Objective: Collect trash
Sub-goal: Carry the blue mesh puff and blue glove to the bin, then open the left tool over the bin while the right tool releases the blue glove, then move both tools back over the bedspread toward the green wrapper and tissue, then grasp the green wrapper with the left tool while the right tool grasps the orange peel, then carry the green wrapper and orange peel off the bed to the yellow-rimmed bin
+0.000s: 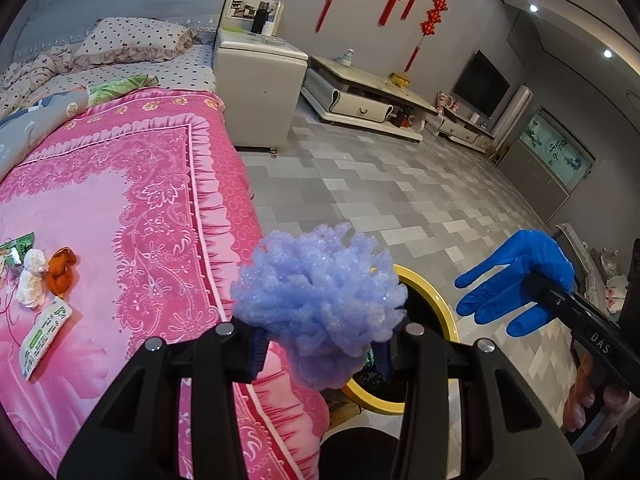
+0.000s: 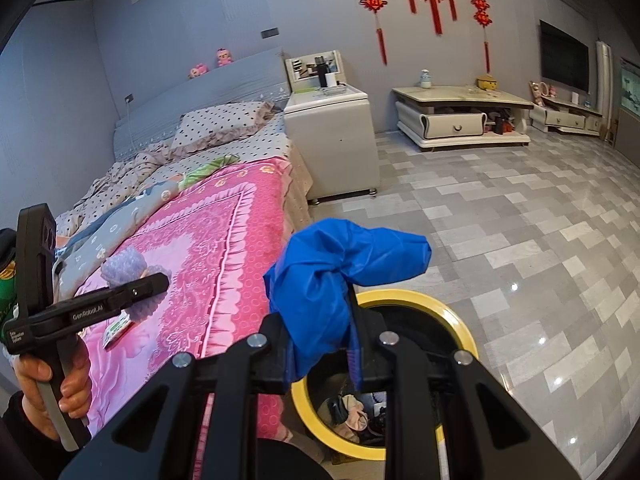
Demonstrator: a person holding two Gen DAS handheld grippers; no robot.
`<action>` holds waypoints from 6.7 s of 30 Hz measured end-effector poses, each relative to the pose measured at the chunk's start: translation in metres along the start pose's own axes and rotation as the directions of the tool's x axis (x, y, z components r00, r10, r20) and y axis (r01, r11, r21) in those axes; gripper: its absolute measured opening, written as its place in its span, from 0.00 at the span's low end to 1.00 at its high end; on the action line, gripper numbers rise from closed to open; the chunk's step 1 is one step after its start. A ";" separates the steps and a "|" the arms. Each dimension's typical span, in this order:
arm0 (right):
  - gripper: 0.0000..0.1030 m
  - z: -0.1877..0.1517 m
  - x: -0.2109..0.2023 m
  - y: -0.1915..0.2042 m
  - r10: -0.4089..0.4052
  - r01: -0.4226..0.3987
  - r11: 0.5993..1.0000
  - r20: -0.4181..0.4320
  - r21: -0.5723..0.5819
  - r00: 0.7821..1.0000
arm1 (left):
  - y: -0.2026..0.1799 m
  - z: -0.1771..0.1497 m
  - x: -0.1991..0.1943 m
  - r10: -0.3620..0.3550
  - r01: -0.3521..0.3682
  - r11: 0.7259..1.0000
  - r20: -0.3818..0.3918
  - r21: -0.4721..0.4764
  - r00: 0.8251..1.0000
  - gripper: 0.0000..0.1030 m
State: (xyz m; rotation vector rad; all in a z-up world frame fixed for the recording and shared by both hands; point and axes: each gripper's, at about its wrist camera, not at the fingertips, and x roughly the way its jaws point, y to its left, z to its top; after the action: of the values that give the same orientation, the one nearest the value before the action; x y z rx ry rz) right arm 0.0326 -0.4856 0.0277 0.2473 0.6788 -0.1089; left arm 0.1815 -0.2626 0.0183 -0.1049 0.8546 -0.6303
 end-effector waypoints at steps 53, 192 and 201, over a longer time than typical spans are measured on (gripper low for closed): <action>0.56 0.009 0.005 -0.076 -0.095 0.088 0.975 0.022 0.206 0.995 | -0.045 -0.015 0.071 -0.083 0.085 0.996 -0.056 0.041 0.995 0.77; 0.10 -0.017 0.280 0.351 0.238 -0.404 0.841 -0.425 -0.361 0.874 | 0.430 0.029 -0.029 0.416 -0.396 0.841 -0.027 -0.368 0.909 0.27; 0.10 -0.010 0.235 0.312 0.232 -0.365 0.864 -0.369 -0.346 0.900 | 0.392 0.017 -0.067 0.408 -0.375 0.851 0.012 -0.368 0.913 0.27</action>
State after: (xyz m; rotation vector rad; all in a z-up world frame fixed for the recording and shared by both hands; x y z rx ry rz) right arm 0.2645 -0.1870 -0.0687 -0.0388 0.9565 0.3853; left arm 0.3482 0.0910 -0.0553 -0.2798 0.8645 -0.0769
